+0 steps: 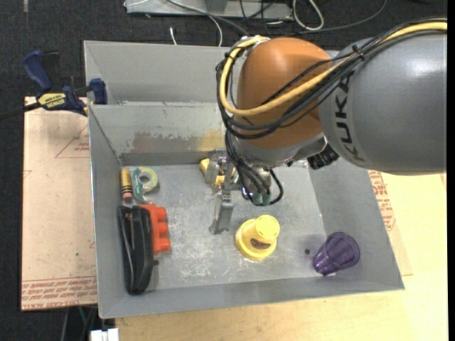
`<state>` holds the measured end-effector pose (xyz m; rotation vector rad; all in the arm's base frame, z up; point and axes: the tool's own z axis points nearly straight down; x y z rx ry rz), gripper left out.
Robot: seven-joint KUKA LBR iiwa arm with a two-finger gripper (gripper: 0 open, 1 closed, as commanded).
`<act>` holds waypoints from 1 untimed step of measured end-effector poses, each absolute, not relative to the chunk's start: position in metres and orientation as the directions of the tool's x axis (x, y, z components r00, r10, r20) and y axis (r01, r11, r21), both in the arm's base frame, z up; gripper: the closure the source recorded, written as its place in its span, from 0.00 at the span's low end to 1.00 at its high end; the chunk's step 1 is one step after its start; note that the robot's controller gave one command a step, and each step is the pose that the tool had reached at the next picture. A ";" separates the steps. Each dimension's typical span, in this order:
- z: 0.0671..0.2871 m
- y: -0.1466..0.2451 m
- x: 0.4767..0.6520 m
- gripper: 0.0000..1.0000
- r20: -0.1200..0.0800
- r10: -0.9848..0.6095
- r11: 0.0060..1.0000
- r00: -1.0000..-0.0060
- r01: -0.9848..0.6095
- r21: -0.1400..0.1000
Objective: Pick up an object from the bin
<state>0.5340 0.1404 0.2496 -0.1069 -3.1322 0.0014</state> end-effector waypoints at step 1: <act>0.228 0.142 0.547 0.00 -0.008 -0.017 1.000 -1.000 -0.017 0.004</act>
Offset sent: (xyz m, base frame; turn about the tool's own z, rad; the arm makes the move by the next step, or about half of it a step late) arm -0.0523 0.0137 0.0188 0.1510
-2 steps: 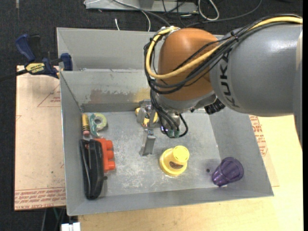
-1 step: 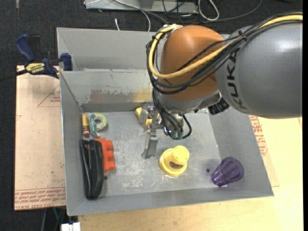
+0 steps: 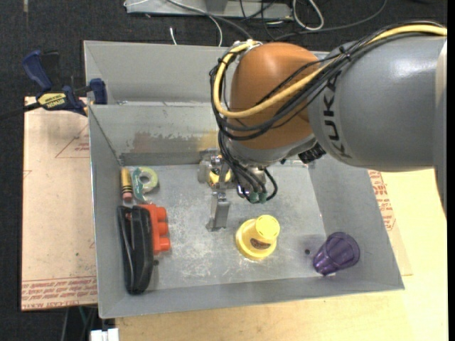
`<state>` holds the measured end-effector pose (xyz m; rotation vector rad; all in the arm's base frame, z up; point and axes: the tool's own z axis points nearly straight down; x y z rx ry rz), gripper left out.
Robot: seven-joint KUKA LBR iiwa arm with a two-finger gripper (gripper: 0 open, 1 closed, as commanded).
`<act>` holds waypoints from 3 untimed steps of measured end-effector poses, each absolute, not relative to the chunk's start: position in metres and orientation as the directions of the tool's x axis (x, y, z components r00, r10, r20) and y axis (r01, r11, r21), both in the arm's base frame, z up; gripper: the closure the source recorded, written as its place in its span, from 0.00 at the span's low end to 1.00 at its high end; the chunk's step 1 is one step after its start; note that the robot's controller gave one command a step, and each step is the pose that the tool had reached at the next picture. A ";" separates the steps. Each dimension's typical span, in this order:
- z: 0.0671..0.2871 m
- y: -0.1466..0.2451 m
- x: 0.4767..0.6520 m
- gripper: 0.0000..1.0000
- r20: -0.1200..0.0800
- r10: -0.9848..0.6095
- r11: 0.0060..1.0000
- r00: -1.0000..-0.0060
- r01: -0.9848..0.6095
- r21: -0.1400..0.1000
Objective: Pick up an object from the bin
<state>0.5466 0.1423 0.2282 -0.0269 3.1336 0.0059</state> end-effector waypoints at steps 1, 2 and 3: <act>0.243 0.149 0.502 0.00 0.003 0.157 0.988 -0.988 0.157 0.001; 0.242 0.163 0.510 0.00 -0.003 0.093 0.996 -0.996 0.093 0.003; 0.281 0.173 0.520 0.00 0.003 0.037 0.999 -0.999 0.037 0.001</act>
Offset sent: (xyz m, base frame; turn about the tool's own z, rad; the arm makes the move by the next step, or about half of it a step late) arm -0.0124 0.0303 -0.0175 -0.0715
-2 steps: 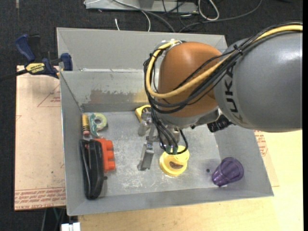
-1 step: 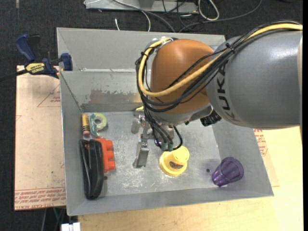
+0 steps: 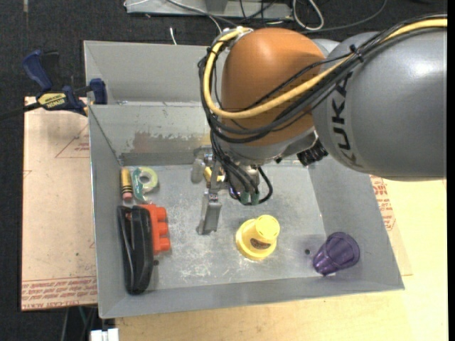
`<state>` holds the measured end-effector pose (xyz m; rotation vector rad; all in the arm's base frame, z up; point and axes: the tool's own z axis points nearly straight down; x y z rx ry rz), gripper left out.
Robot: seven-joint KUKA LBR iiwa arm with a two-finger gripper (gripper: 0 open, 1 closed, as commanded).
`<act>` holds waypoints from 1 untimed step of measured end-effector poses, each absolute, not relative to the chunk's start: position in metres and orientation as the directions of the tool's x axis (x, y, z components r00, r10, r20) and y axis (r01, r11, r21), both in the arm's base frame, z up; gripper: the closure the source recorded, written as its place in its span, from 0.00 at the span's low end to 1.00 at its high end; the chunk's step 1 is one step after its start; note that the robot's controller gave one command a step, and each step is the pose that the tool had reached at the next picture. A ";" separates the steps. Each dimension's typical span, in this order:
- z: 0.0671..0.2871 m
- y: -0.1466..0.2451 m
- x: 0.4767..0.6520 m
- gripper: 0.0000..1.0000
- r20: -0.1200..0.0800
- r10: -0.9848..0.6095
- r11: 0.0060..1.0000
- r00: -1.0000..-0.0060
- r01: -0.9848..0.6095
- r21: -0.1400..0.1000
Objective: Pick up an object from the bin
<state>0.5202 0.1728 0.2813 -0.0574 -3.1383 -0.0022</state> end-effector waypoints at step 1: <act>0.313 0.177 0.517 0.00 -0.001 0.146 0.989 -0.989 0.146 0.003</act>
Offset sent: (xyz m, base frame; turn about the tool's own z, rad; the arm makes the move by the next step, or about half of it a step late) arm 0.0007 -0.0329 0.0056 -0.1073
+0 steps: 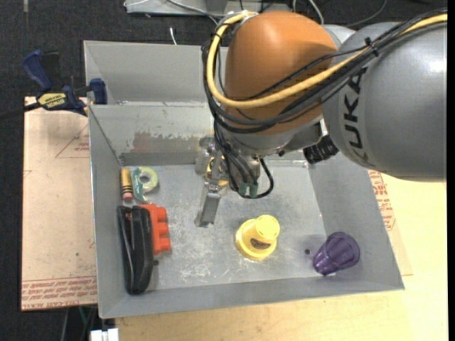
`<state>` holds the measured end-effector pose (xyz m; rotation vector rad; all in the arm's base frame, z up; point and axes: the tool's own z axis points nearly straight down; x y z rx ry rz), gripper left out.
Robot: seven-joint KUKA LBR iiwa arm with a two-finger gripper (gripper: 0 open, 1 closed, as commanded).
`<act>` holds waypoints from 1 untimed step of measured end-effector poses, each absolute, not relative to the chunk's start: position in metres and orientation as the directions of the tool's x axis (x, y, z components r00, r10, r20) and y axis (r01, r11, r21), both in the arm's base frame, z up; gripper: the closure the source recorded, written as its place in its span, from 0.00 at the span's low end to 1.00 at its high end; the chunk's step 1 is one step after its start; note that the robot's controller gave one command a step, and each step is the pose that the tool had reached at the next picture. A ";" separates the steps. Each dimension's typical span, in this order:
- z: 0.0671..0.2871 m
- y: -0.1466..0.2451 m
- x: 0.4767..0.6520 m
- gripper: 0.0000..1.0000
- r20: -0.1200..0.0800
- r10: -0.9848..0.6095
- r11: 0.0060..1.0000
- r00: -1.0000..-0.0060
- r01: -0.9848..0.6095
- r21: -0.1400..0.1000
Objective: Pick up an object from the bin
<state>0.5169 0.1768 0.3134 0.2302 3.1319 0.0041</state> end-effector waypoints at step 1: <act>0.290 0.143 0.521 0.00 -0.007 -0.070 0.998 -0.998 -0.070 0.004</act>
Offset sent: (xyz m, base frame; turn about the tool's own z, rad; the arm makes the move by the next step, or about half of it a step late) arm -0.0291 0.0599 0.0386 -0.2486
